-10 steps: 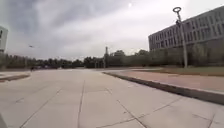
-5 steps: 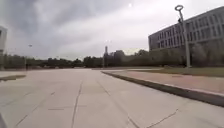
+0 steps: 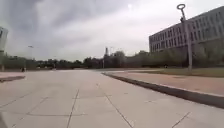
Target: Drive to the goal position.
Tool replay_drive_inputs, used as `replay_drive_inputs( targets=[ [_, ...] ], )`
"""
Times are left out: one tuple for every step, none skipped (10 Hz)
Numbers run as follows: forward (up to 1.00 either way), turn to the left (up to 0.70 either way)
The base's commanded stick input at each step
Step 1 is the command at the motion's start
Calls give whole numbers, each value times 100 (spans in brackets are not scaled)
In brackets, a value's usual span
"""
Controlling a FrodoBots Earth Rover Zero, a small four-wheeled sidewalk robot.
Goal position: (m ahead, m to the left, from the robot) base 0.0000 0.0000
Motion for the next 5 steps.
replay_drive_inputs(
  targets=[
    [50,0],
    [50,0],
    [50,0],
    [50,0],
    [50,0]
  ],
)
